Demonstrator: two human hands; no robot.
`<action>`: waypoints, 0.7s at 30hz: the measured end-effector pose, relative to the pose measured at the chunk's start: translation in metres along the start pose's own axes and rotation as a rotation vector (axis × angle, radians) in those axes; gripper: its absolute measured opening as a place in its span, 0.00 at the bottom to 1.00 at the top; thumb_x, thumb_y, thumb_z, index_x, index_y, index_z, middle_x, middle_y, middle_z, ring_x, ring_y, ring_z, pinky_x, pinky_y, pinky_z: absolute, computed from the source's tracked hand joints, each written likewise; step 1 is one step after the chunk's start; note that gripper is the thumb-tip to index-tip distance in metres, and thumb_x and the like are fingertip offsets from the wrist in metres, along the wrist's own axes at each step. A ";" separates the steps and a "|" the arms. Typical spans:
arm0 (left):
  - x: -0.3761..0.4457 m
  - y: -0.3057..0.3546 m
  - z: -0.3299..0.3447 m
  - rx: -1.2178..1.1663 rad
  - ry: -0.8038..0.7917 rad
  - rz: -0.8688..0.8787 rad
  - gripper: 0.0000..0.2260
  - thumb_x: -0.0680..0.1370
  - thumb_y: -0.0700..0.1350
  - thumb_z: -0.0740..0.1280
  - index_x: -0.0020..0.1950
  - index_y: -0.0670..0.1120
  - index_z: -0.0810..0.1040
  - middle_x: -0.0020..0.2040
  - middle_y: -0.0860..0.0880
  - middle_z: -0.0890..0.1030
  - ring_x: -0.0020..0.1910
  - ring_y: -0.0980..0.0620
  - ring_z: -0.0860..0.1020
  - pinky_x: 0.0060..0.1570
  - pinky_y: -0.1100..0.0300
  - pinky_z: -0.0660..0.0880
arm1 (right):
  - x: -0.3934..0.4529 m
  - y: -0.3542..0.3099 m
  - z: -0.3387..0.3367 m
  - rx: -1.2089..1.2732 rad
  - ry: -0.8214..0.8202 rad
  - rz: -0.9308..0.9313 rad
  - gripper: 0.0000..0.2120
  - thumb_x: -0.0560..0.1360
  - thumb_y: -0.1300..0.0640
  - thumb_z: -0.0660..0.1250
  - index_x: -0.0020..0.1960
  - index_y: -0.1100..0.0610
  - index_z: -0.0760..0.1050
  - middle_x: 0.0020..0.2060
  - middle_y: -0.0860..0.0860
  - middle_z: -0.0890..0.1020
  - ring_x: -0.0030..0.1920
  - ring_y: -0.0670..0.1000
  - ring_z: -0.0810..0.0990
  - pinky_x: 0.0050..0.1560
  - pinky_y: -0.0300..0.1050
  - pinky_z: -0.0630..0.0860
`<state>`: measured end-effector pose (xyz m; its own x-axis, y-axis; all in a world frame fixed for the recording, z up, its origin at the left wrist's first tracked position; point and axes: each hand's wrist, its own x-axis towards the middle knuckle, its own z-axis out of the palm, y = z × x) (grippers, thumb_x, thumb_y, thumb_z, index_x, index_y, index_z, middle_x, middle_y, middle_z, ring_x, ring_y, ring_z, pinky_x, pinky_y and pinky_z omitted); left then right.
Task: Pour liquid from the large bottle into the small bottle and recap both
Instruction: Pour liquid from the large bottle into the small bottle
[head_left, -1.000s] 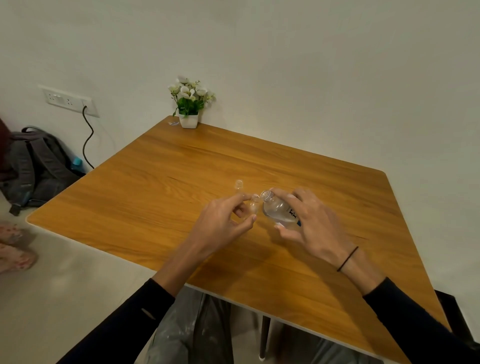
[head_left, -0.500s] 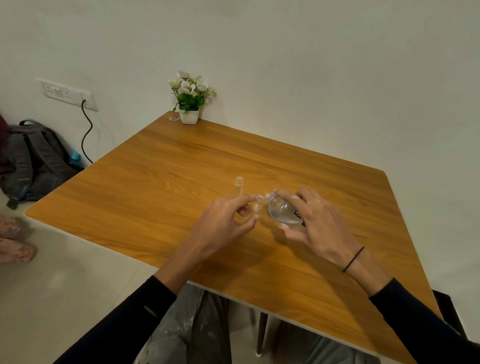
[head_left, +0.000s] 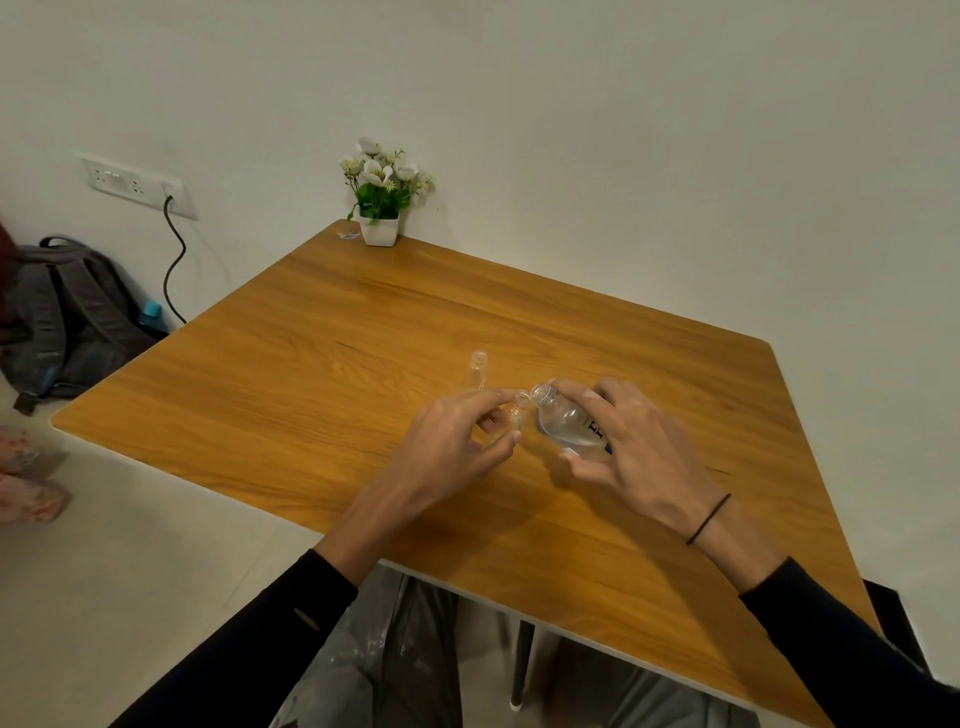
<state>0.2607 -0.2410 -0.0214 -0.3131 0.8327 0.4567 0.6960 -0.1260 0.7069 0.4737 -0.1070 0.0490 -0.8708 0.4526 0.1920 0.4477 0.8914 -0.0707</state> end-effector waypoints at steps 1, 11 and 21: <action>0.000 -0.001 0.000 0.000 -0.006 0.001 0.20 0.79 0.52 0.74 0.71 0.49 0.81 0.52 0.51 0.86 0.50 0.55 0.85 0.37 0.54 0.86 | 0.000 0.000 -0.001 -0.012 -0.007 0.003 0.35 0.74 0.35 0.66 0.79 0.39 0.60 0.53 0.46 0.73 0.51 0.48 0.71 0.40 0.51 0.80; -0.001 -0.003 -0.002 0.030 0.014 0.038 0.21 0.79 0.56 0.70 0.72 0.59 0.75 0.51 0.57 0.85 0.50 0.57 0.83 0.38 0.59 0.85 | 0.005 -0.001 -0.010 -0.114 -0.069 0.000 0.38 0.72 0.34 0.69 0.79 0.39 0.60 0.55 0.47 0.75 0.51 0.47 0.71 0.39 0.45 0.77; -0.001 -0.007 0.001 0.035 0.013 0.074 0.20 0.79 0.56 0.69 0.72 0.58 0.76 0.52 0.54 0.85 0.50 0.57 0.82 0.41 0.59 0.86 | 0.007 -0.002 -0.021 -0.216 -0.111 -0.019 0.40 0.72 0.37 0.73 0.79 0.38 0.60 0.56 0.48 0.76 0.51 0.45 0.68 0.35 0.40 0.66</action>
<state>0.2567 -0.2407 -0.0278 -0.2681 0.8147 0.5141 0.7395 -0.1680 0.6519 0.4705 -0.1062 0.0714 -0.8913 0.4460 0.0814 0.4533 0.8795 0.1449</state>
